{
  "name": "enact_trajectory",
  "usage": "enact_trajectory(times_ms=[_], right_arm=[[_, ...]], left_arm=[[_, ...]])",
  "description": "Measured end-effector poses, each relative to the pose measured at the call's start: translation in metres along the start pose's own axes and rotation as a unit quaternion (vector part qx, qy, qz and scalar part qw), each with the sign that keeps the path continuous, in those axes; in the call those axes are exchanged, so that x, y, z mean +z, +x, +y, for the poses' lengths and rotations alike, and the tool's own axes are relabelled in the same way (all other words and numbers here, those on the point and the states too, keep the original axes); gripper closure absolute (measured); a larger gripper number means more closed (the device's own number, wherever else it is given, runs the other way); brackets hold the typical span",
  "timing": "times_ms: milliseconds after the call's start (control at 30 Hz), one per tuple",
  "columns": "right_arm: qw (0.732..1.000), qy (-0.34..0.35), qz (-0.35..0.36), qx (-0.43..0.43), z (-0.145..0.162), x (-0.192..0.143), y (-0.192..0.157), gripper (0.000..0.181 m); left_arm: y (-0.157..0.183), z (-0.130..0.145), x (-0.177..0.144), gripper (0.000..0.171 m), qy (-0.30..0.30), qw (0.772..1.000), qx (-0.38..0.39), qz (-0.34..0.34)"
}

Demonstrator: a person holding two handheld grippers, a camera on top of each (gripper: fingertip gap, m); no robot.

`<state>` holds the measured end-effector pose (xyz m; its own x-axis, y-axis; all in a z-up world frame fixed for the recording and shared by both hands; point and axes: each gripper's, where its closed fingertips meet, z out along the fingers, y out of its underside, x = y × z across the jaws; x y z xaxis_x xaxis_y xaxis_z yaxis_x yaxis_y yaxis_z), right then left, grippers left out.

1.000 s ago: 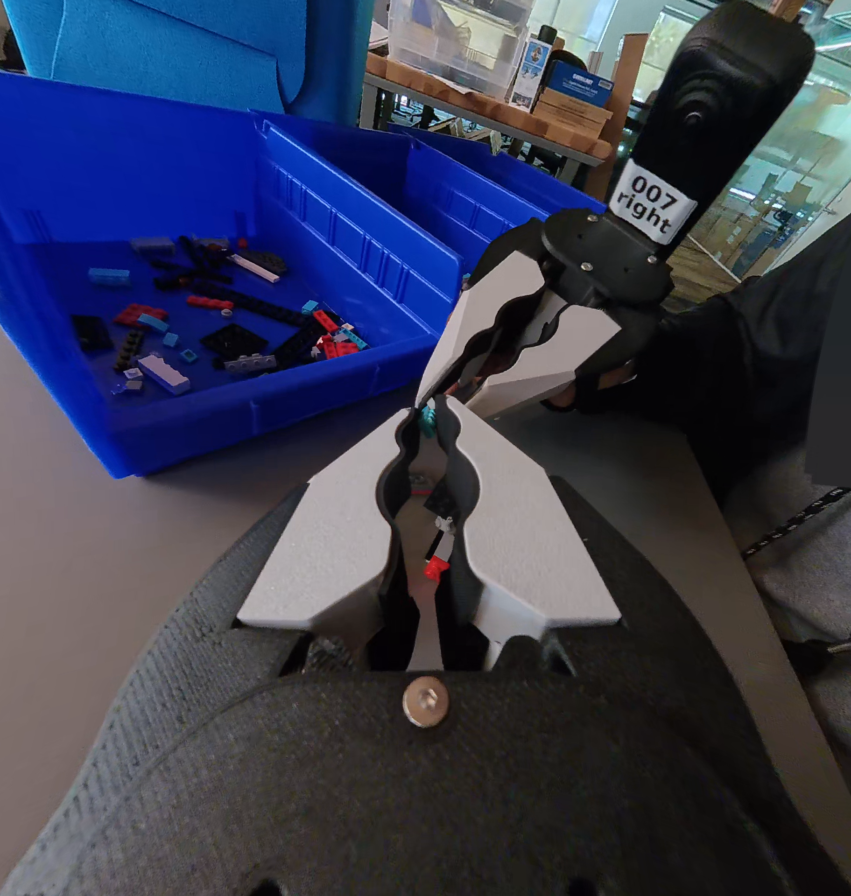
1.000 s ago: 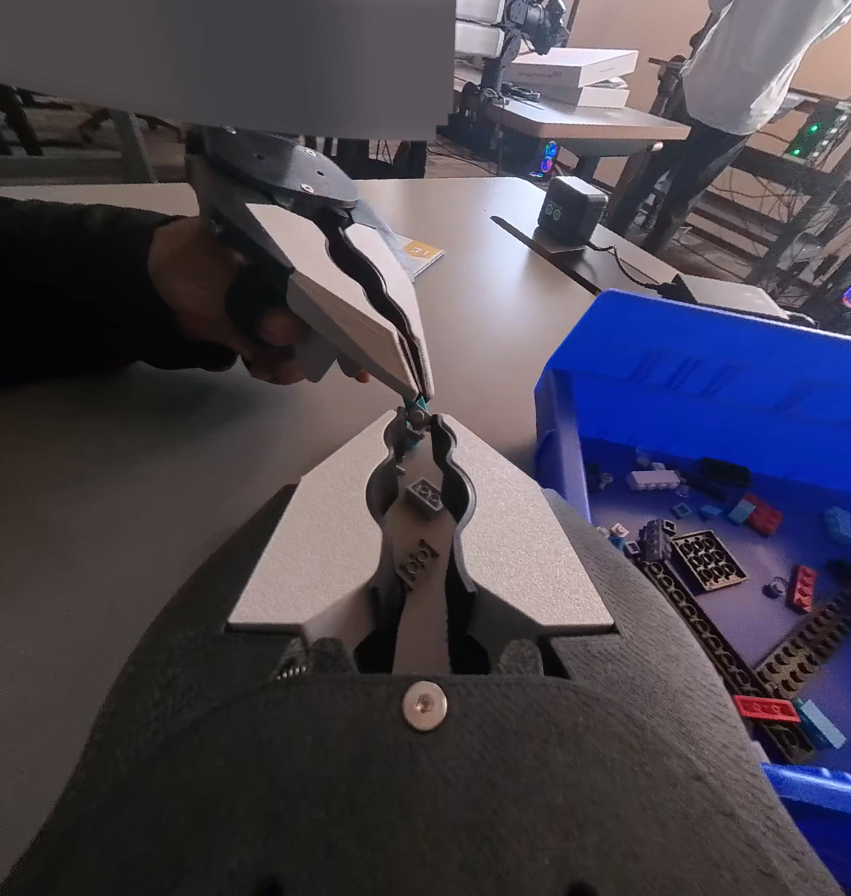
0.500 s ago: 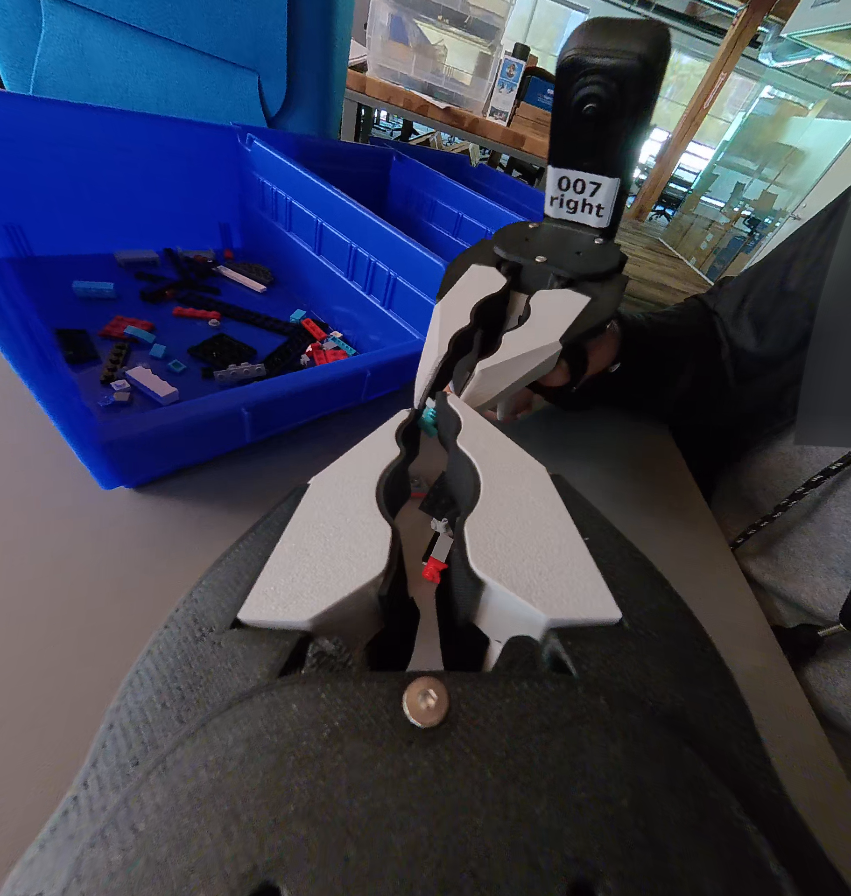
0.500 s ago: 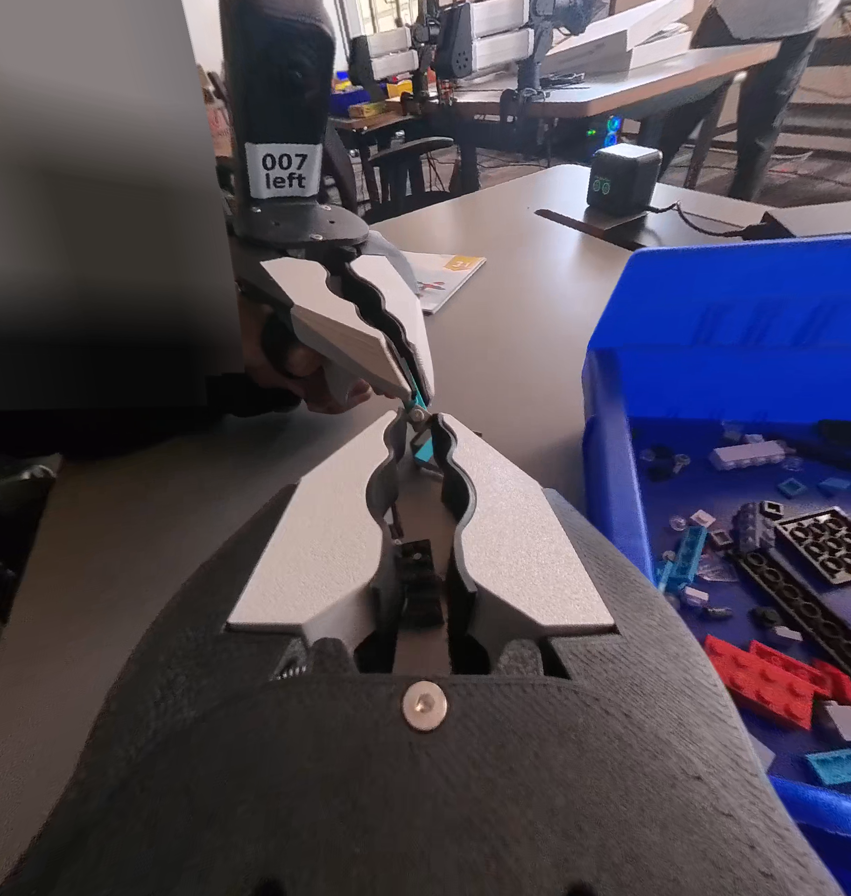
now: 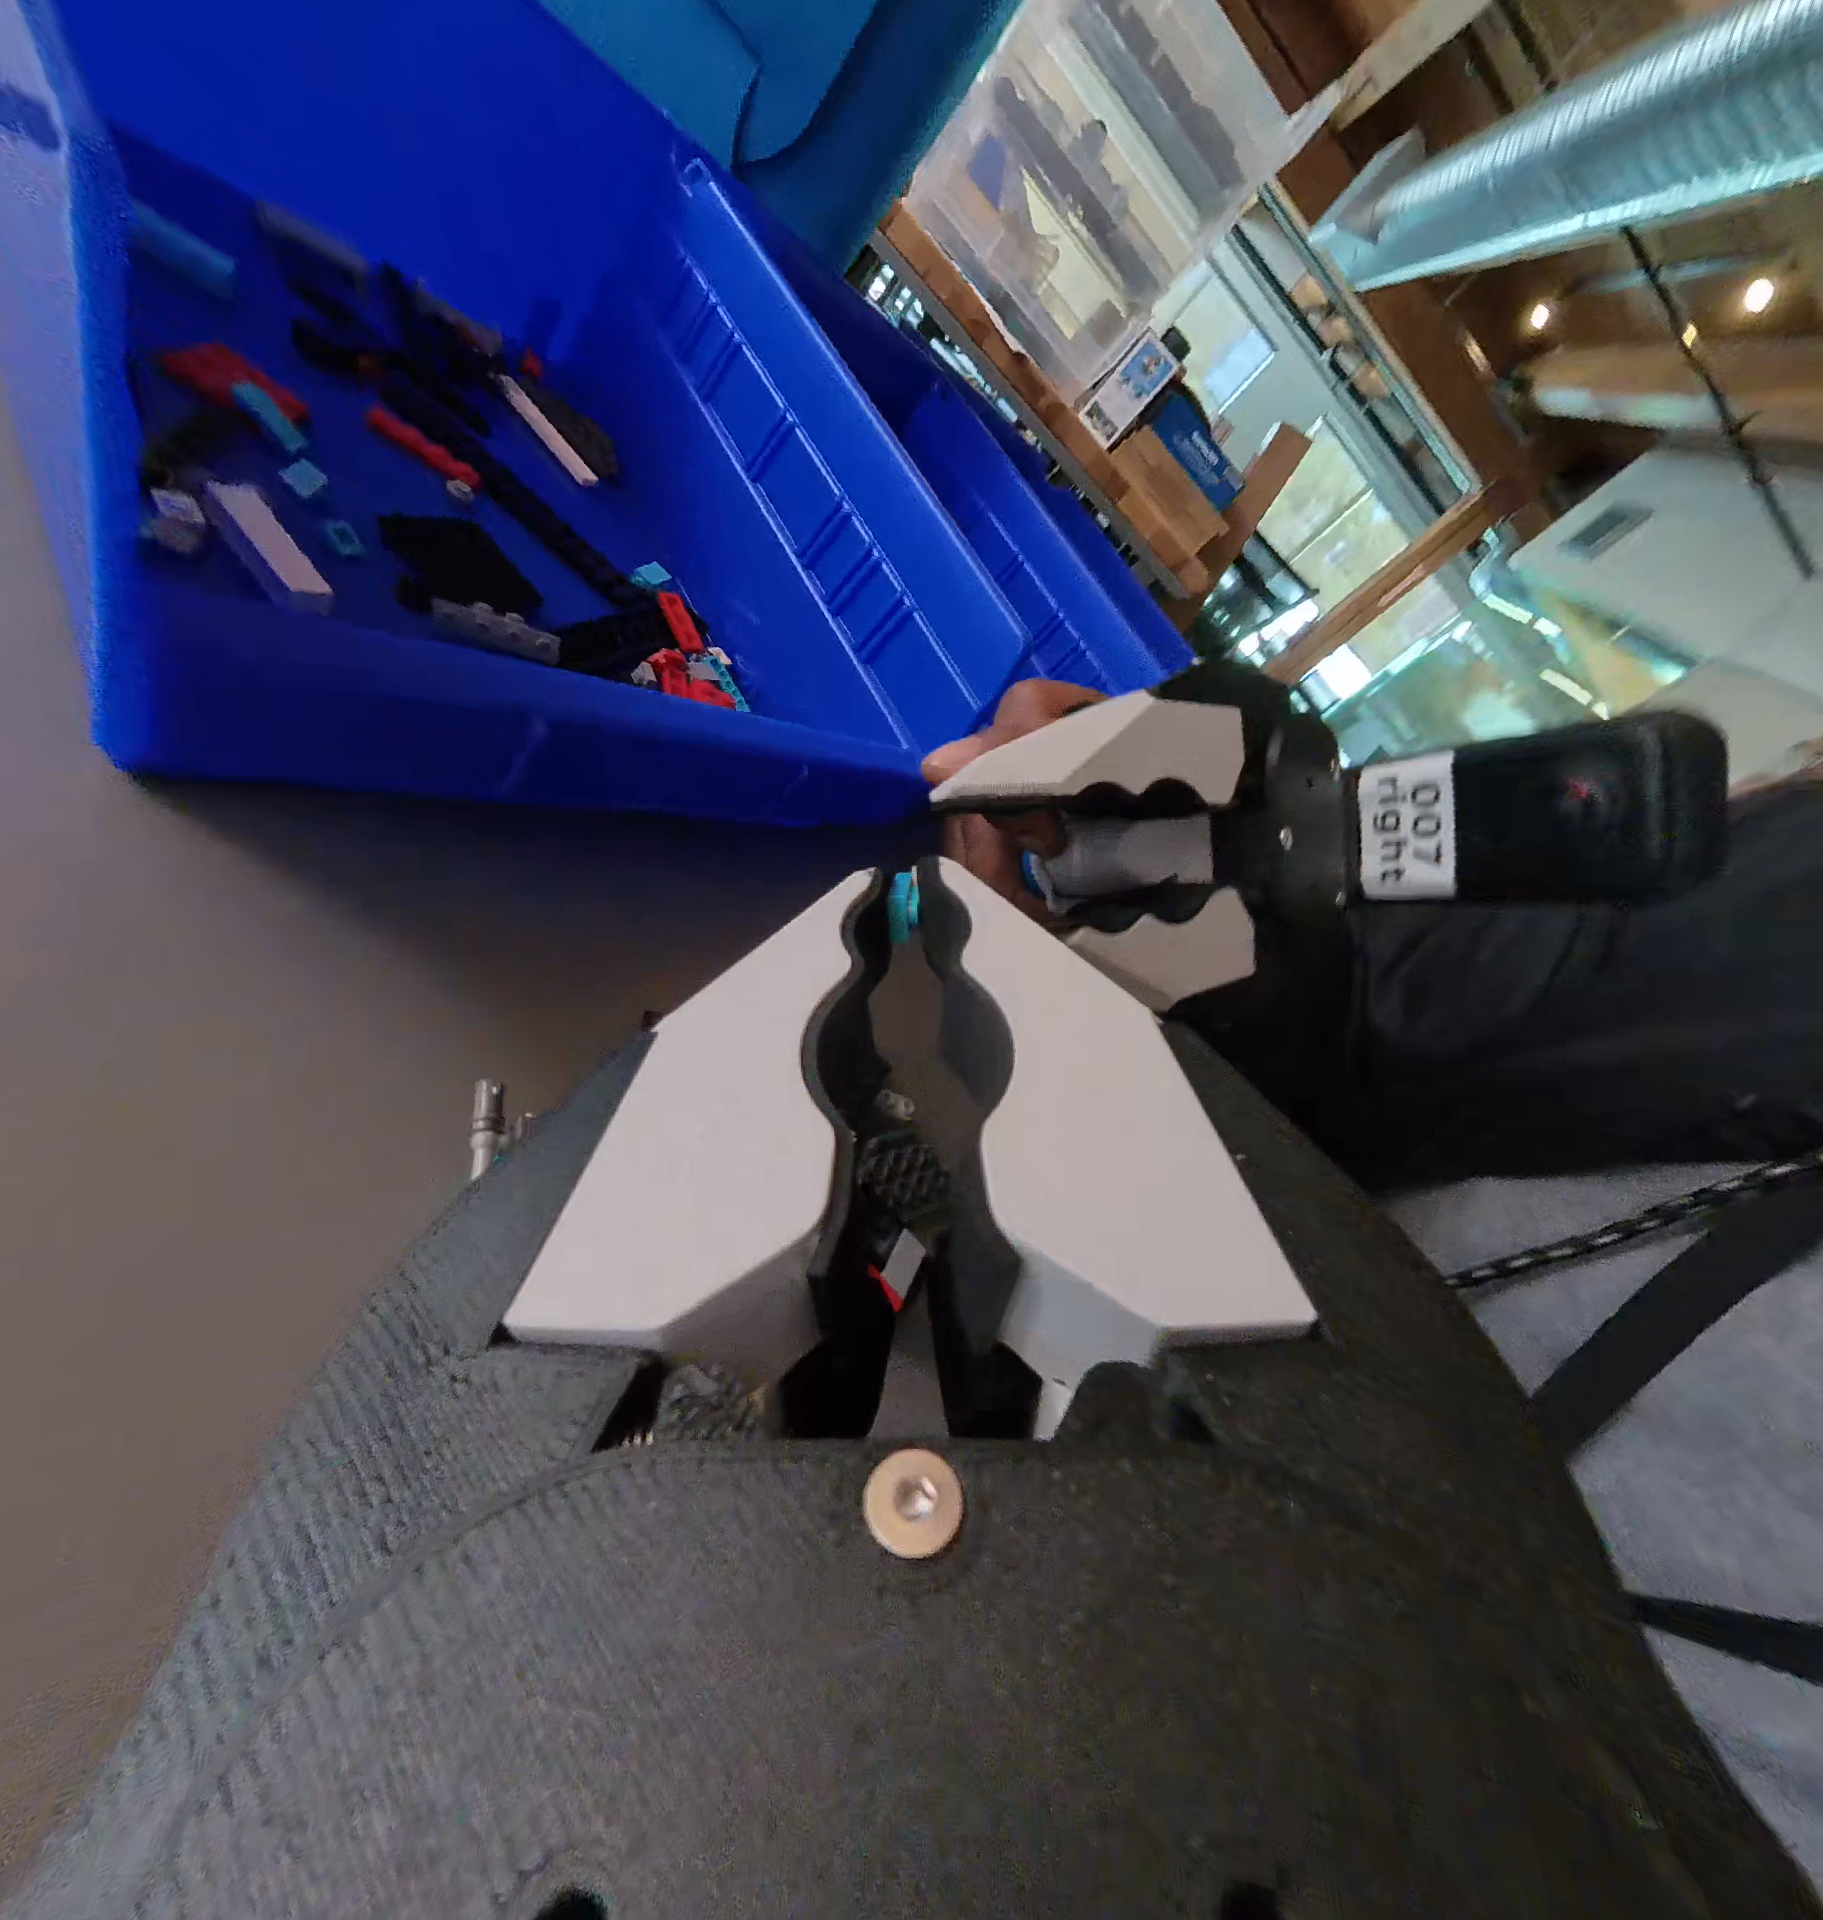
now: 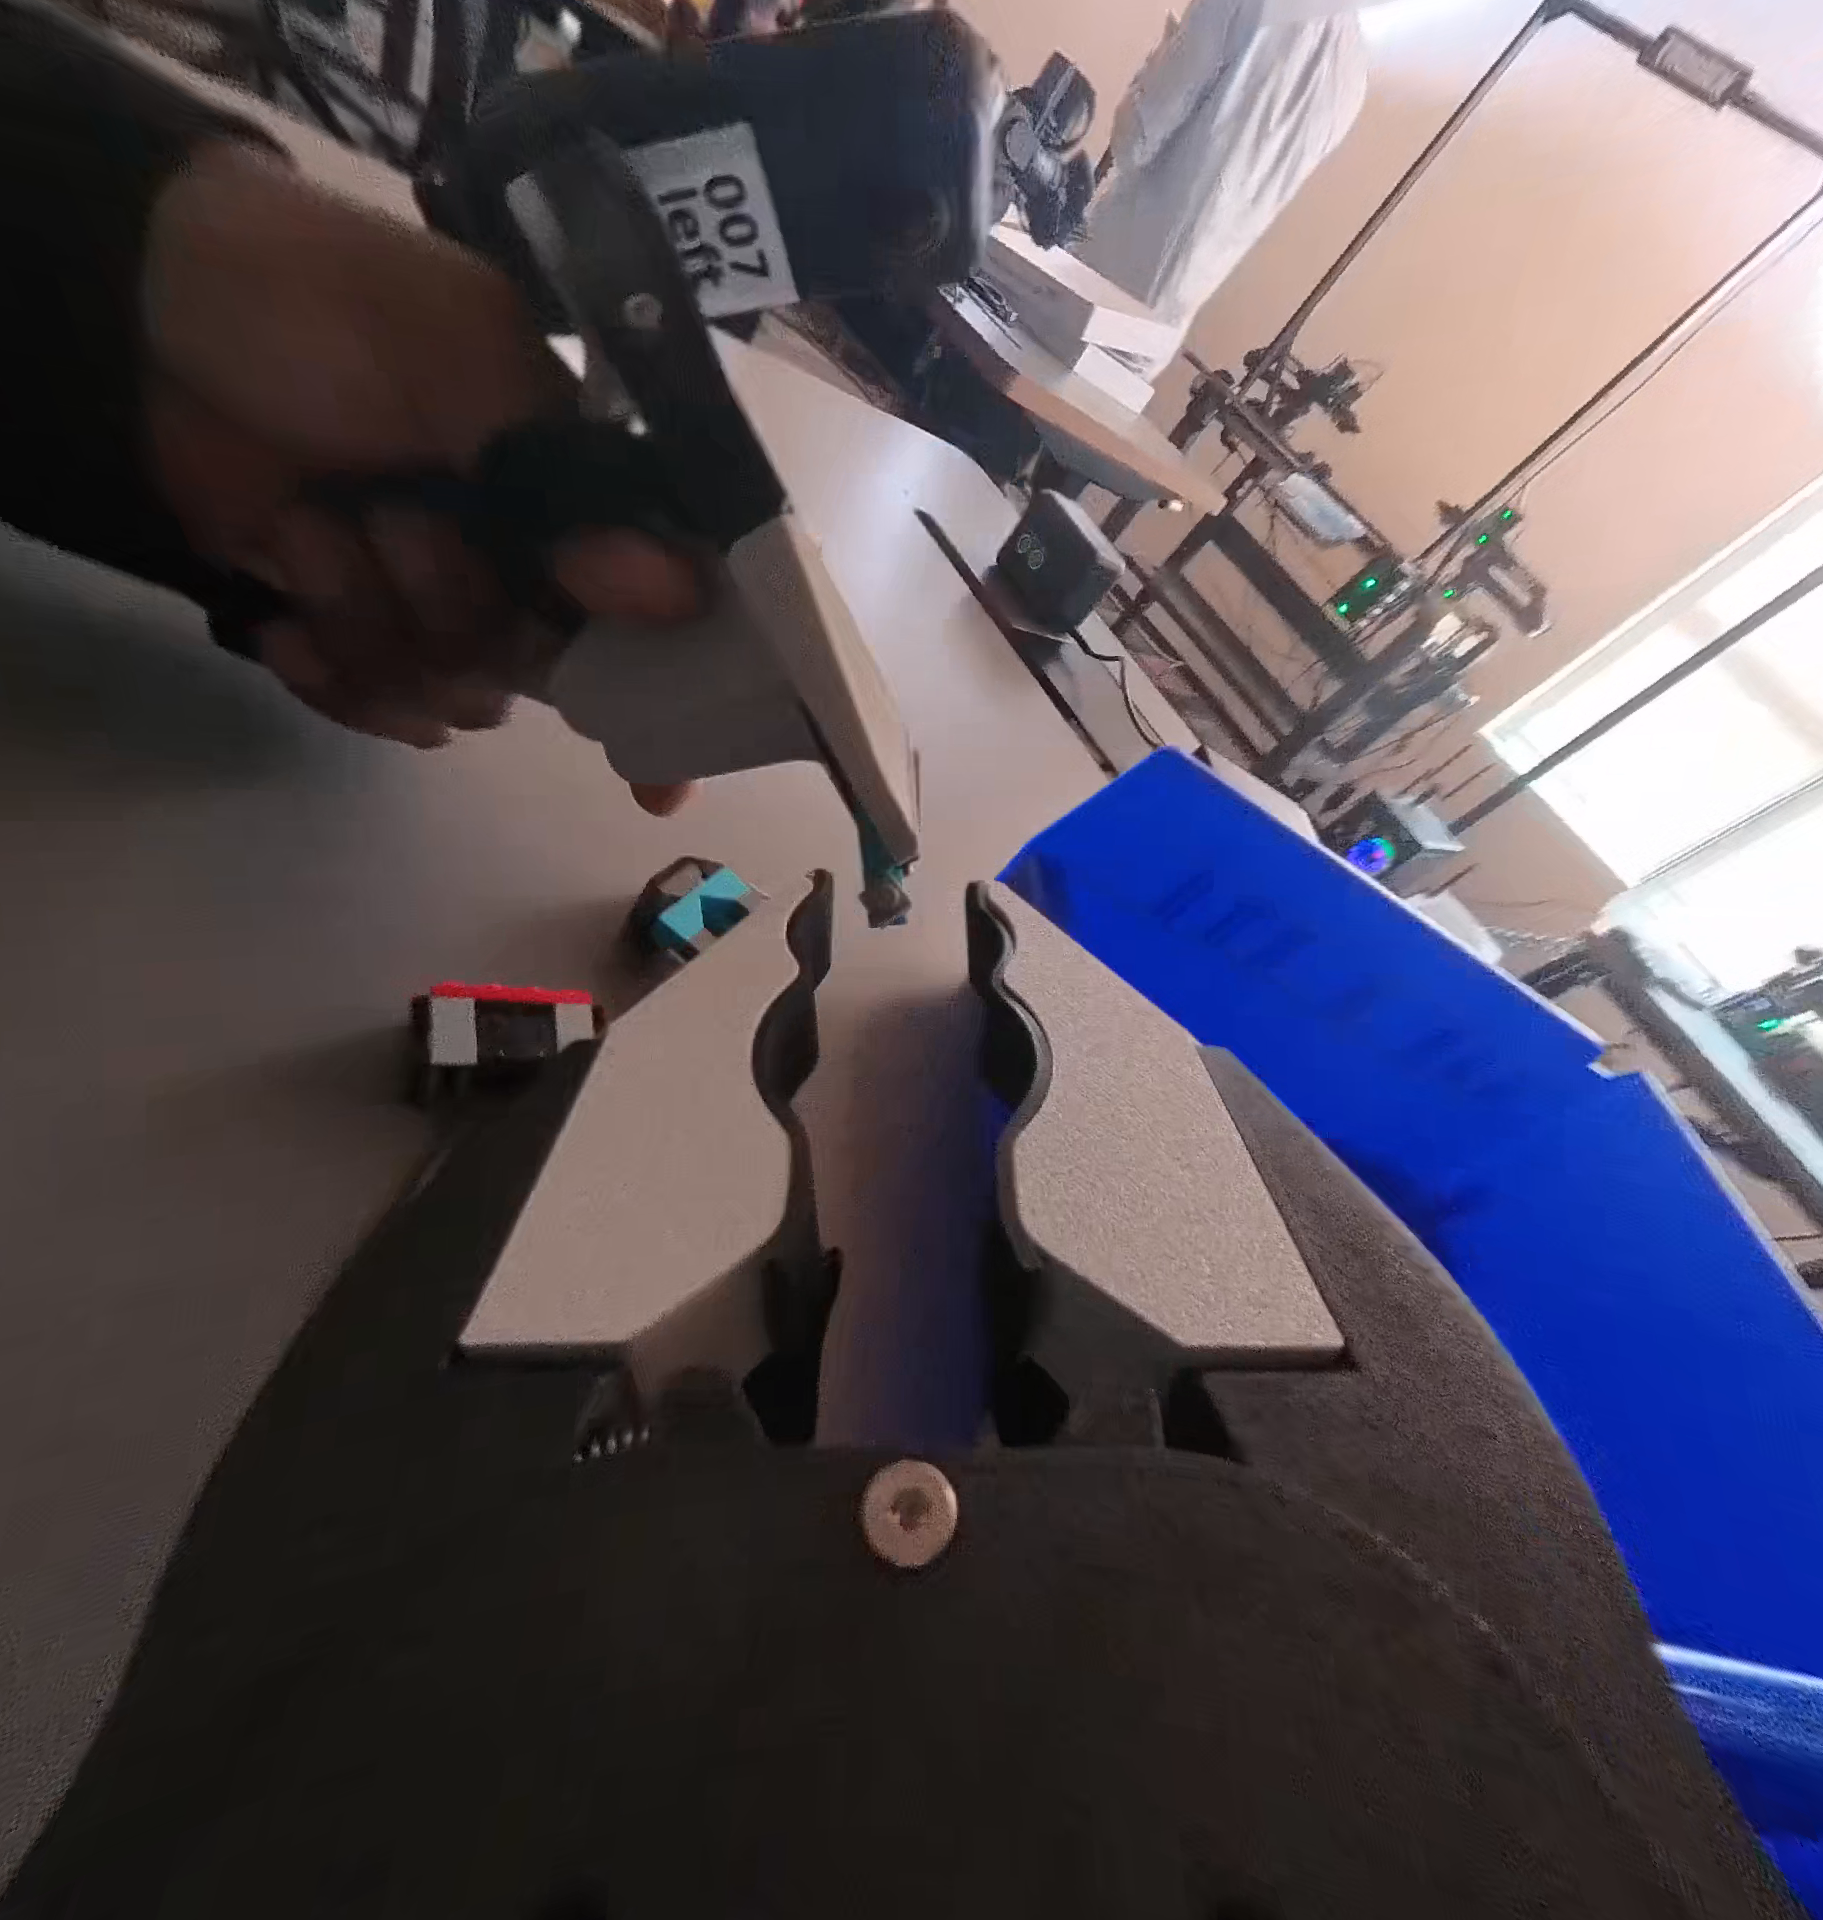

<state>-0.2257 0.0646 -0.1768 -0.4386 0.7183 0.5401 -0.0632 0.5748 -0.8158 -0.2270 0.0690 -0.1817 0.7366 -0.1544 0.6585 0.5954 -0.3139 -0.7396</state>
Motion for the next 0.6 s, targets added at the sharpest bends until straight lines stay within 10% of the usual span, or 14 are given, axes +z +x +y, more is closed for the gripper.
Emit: enact_trajectory(times_ms=[600], right_arm=[[0.99, -0.043, 0.038, -0.129, 0.0104, 0.0064, -0.0062, 0.169]], left_arm=[[-0.0063, 0.006, 0.0025, 0.166, 0.02, 0.988, -0.153, 0.029]])
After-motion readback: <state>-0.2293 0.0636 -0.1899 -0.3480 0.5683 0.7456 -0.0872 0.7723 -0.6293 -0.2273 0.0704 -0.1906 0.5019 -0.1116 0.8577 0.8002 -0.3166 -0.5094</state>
